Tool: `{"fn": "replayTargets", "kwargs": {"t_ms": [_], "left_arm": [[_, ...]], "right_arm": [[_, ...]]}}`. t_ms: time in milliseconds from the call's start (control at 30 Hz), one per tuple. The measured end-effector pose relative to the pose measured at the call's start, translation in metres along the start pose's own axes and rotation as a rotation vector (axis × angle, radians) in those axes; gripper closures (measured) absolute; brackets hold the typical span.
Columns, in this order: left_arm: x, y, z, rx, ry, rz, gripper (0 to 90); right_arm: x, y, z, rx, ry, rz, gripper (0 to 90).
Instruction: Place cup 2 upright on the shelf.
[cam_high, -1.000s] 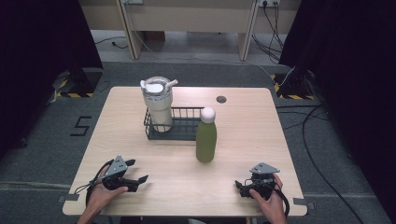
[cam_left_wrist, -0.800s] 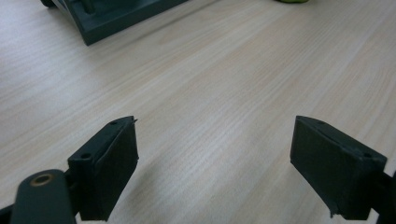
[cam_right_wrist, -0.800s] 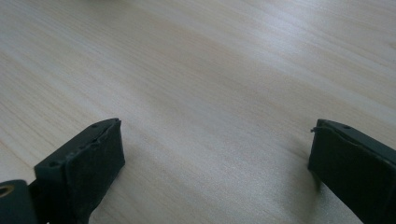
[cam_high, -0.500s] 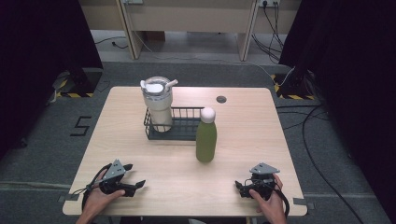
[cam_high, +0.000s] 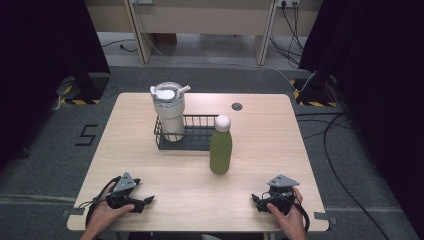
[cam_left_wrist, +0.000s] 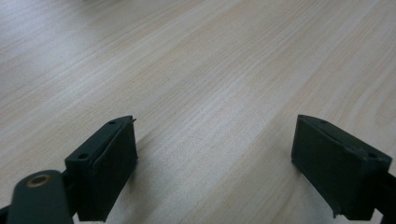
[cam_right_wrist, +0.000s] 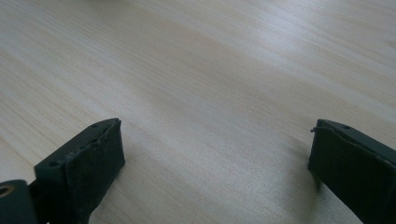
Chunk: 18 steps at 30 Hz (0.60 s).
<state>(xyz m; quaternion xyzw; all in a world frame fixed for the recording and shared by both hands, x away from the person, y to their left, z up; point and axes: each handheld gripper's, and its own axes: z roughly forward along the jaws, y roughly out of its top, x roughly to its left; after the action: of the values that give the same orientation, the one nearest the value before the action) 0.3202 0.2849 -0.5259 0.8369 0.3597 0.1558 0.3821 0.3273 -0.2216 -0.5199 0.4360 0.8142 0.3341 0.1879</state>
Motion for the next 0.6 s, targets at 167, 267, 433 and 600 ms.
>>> {"fn": "replayTargets", "kwargs": {"t_ms": [167,267,433,600], "left_arm": [[0.0006,0.0002,0.0004,0.000,-0.002,-0.004,13.1],[0.0007,0.0003,0.0004,0.000,-0.003,-0.004,13.1],[0.0007,0.0003,0.0005,0.000,-0.001,-0.003,12.9],[0.0006,0.0003,0.0005,0.000,-0.001,-0.003,12.9]], "right_arm": [[-0.0002,0.0000,0.0002,-0.002,0.000,-0.002,3.5],[-0.0002,0.0000,0.0000,-0.001,0.002,-0.005,4.0],[0.0011,-0.0008,-0.0031,-0.037,0.020,-0.016,21.9],[0.0023,0.0002,-0.0045,-0.077,0.032,-0.048,15.2]]}}
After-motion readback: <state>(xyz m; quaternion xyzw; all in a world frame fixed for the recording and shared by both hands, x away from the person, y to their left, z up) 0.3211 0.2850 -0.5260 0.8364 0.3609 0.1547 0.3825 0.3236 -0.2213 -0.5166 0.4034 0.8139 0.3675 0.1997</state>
